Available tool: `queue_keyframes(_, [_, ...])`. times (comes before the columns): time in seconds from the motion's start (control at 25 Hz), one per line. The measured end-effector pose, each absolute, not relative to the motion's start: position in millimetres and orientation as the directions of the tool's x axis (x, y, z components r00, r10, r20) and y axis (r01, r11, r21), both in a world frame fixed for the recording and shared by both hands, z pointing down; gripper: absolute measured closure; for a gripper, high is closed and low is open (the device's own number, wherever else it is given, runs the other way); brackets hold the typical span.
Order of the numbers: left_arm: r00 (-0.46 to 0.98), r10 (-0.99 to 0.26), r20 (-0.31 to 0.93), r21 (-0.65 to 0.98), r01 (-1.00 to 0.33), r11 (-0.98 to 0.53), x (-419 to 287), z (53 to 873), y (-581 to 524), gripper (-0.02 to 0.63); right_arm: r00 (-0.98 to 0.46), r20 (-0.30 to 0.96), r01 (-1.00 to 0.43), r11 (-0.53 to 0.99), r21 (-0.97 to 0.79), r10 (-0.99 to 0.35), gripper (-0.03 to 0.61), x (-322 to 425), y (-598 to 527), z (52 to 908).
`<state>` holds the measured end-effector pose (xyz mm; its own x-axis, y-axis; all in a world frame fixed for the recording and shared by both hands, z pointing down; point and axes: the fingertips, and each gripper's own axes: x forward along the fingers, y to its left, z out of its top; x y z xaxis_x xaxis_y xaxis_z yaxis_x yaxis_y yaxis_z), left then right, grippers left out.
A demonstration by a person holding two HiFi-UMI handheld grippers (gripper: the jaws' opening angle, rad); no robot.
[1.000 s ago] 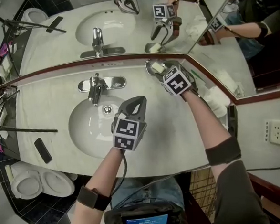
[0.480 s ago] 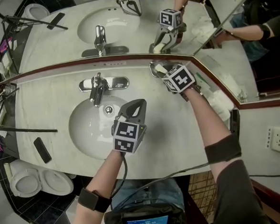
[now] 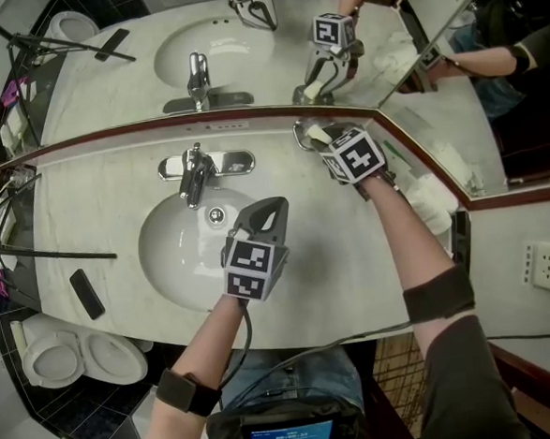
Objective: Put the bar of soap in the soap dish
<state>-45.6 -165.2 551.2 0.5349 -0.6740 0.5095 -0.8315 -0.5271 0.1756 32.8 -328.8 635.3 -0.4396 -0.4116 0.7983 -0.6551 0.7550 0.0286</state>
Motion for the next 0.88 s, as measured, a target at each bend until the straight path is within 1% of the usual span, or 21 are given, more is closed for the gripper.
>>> queue_keyframes(0.24, [0.524,-0.685,0.506,0.171,-0.840,-0.515,-49,537,-158,0.612,-0.497,0.731,-0.682,0.732,0.005,-0.468,0.423,33,-308,587])
queue_keyframes(0.4, [0.506,-0.696,0.509,0.159,-0.850,-0.502,-54,522,-148,0.612,-0.535,0.675,-0.707,0.706,-0.029,-0.508,0.422,36,-277,549])
queue_keyframes(0.6, [0.496,-0.710,0.500,0.146,-0.857,-0.495,-60,497,-130,0.612,-0.559,0.623,-0.711,0.703,-0.020,-0.548,0.422,43,-229,506])
queue_keyframes(0.88, [0.500,-0.720,0.481,0.119,-0.851,-0.512,-62,474,-98,0.612,-0.581,0.567,-0.732,0.679,-0.052,-0.584,0.422,53,-150,480])
